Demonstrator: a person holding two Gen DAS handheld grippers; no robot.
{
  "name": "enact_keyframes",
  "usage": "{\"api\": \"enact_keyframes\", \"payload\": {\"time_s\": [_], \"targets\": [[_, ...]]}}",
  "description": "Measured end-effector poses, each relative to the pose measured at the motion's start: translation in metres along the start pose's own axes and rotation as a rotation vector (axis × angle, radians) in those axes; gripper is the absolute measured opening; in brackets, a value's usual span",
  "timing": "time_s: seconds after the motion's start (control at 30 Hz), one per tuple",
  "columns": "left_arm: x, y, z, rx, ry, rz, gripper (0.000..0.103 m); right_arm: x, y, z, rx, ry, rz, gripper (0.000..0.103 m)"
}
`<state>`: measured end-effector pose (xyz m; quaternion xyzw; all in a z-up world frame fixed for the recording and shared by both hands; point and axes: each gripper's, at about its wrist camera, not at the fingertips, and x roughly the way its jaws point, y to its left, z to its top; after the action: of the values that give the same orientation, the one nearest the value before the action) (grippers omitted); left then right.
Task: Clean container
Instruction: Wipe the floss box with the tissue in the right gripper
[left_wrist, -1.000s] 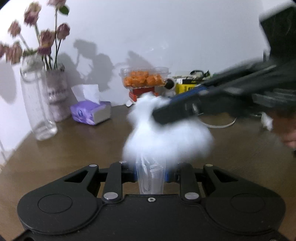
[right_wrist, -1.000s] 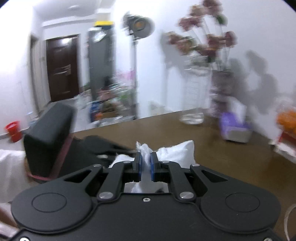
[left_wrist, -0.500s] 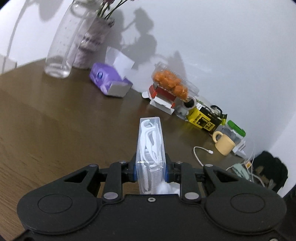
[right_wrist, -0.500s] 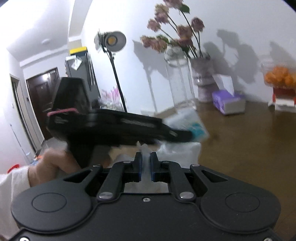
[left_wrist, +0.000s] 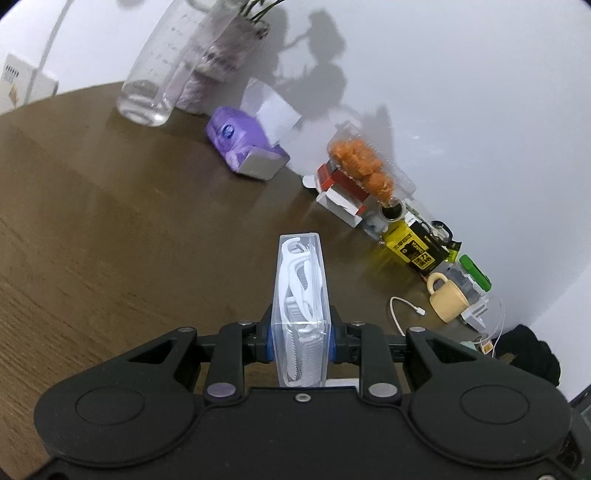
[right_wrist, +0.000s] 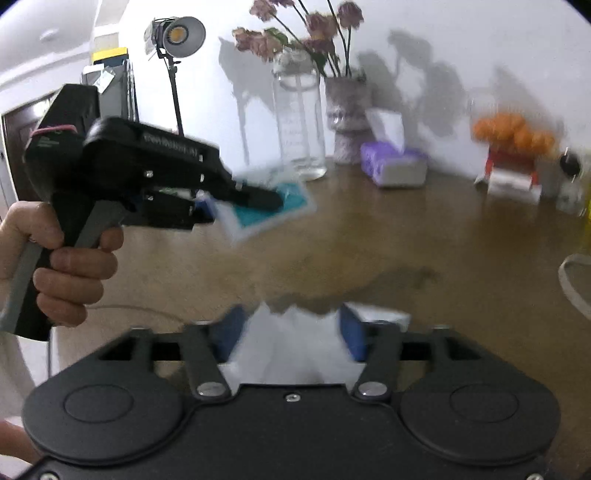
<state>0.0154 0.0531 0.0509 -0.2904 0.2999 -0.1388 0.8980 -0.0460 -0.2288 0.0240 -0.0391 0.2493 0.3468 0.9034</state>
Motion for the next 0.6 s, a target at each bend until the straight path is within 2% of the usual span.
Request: {"api": "enact_keyframes", "payload": {"time_s": [0.1, 0.13, 0.17, 0.2, 0.23, 0.27, 0.33, 0.43, 0.5, 0.6], "targets": [[0.002, -0.001, 0.001, -0.038, 0.010, -0.007, 0.025, 0.016, -0.002, 0.002, -0.007, 0.090, -0.030, 0.068], [0.002, -0.001, 0.002, -0.049, 0.011, -0.007, 0.025, 0.023, -0.002, 0.000, -0.019, 0.115, -0.035, 0.065], [0.001, -0.001, 0.002, -0.060, 0.010, -0.005, 0.025, 0.031, -0.002, -0.002, -0.030, 0.140, -0.040, 0.053], [0.001, -0.001, 0.002, -0.072, 0.008, -0.003, 0.025, 0.035, -0.001, -0.004, -0.037, 0.132, -0.040, 0.049], [0.000, 0.000, 0.003, -0.083, 0.005, -0.001, 0.025, 0.036, -0.001, -0.004, -0.029, 0.118, -0.036, 0.027], [0.000, 0.002, 0.003, -0.094, 0.002, 0.002, 0.025, 0.036, -0.001, -0.003, -0.007, 0.119, -0.025, 0.015], [0.000, 0.003, 0.002, -0.114, -0.004, 0.011, 0.025, 0.029, 0.002, 0.002, 0.047, 0.100, -0.011, 0.013], [0.005, 0.004, -0.002, -0.142, 0.007, 0.007, 0.025, 0.000, 0.028, 0.021, 0.034, -0.056, 0.109, 0.013], [0.007, 0.003, -0.005, -0.160, 0.011, -0.012, 0.025, -0.007, 0.044, 0.033, 0.005, -0.129, 0.155, 0.013], [0.001, 0.003, -0.002, -0.177, -0.003, -0.043, 0.025, 0.009, 0.048, 0.039, 0.008, -0.118, 0.138, 0.014]]}}
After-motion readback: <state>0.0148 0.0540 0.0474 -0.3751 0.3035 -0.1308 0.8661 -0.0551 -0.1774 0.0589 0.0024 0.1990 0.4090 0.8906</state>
